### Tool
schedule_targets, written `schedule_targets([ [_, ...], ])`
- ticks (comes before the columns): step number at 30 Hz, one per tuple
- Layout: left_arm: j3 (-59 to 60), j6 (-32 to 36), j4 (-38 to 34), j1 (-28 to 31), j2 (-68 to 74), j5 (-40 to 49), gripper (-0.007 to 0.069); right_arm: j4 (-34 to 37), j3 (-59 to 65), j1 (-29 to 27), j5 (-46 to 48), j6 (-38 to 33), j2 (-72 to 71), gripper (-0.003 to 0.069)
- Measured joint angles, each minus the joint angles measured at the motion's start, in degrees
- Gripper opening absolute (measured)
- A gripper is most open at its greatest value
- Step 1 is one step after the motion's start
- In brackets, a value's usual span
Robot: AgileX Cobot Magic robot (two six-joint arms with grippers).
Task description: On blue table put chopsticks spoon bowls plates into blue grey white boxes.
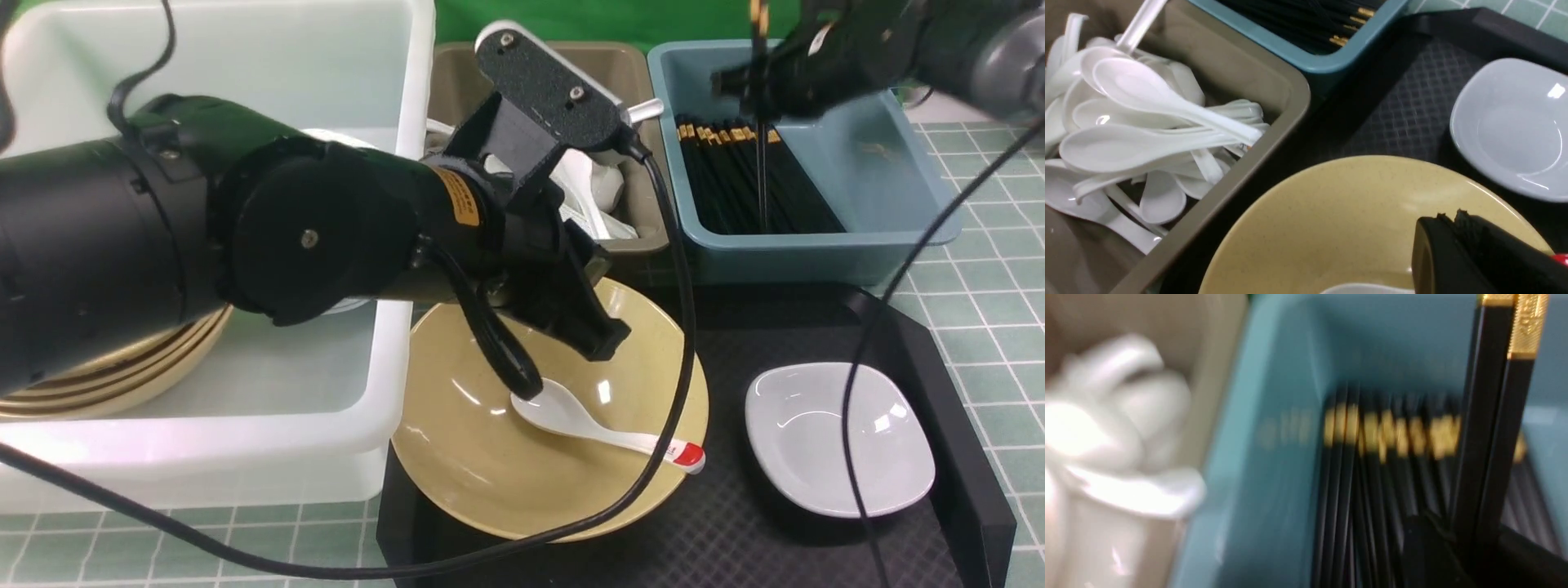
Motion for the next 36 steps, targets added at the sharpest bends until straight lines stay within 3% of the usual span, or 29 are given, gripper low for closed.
schedule_targets([
  [6,0.0,0.0,2.68,0.0,-6.85,2.0,0.0001,0.0,-5.44,0.0,11.0,-0.01,1.27,0.0307],
  [9,0.0,-0.44,4.62,0.0,-11.71,7.24,0.0001,0.0,-10.97,0.12,22.82,-4.34,0.27,0.0432],
  [12,0.0,-1.96,7.24,0.0,-16.2,17.33,0.0001,0.06,-15.55,1.17,34.98,-11.32,-1.37,0.0489],
  [16,0.4,-4.89,9.48,0.0,-21.74,27.3,0.0001,0.61,-15.49,4.0,38.45,-15.44,-5.09,0.0502],
  [20,5.01,-8.82,10.85,0.0,-30.08,29.77,0.0001,0.82,-11.06,9.05,38.85,-17.97,-11.85,0.0502],
  [28,21.01,-14.34,10.78,0.0,-43.5,25.9,0.0001,1.66,4.35,23.35,39.2,-25.27,-24.54,0.0503],
  [36,28.75,-15.44,9.74,0.0,-48.28,20.14,0.0001,1.55,14.79,32.16,39.34,-28.18,-23.89,0.0503],
])
